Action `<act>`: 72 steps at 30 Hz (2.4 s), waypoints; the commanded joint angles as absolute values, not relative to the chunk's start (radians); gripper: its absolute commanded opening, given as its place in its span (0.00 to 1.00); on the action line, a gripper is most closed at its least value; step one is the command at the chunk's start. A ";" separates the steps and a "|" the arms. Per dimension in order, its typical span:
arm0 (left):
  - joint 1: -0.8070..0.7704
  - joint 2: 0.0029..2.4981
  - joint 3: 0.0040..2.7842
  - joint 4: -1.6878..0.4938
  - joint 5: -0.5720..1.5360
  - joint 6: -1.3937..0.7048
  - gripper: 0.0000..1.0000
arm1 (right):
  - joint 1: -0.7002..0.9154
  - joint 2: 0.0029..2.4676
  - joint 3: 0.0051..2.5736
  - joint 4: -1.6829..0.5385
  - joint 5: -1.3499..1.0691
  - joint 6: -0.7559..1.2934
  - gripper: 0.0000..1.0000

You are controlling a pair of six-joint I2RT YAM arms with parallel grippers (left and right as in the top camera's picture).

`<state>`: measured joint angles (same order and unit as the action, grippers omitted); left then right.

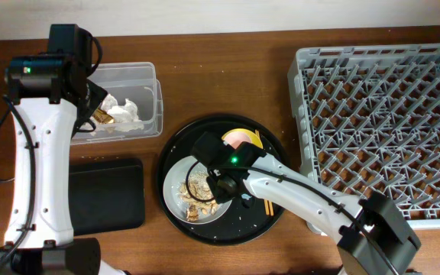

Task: Sort waste into correct bins and load items into the dishwasher rack
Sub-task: 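Reach the right gripper to the blue cup and grasp it, then carry the blue cup to the dish rack and set it down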

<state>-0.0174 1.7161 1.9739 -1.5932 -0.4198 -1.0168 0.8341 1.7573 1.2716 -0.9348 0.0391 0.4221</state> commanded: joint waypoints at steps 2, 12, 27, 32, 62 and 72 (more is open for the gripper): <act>-0.017 1.701 1.981 -1.595 -0.434 -1.023 0.99 | 0.836 1.765 1.287 -0.943 0.062 0.428 0.25; -0.017 1.701 1.981 -1.595 -0.435 -1.023 0.99 | 0.797 1.764 1.328 -1.018 0.065 0.427 0.04; -0.017 1.701 1.981 -1.595 -0.434 -1.023 0.99 | 0.707 1.705 1.624 -1.316 0.060 0.321 0.04; -0.017 1.701 1.981 -1.595 -0.434 -1.023 0.99 | 0.582 1.643 1.749 -1.365 0.030 0.222 0.04; -0.017 1.701 1.981 -1.595 -0.434 -1.023 0.99 | -0.501 2.022 1.770 -1.439 -1.231 -0.442 0.04; -0.017 1.701 1.981 -1.595 -0.434 -1.023 0.99 | -0.526 2.052 1.719 -1.608 -1.220 -0.597 0.04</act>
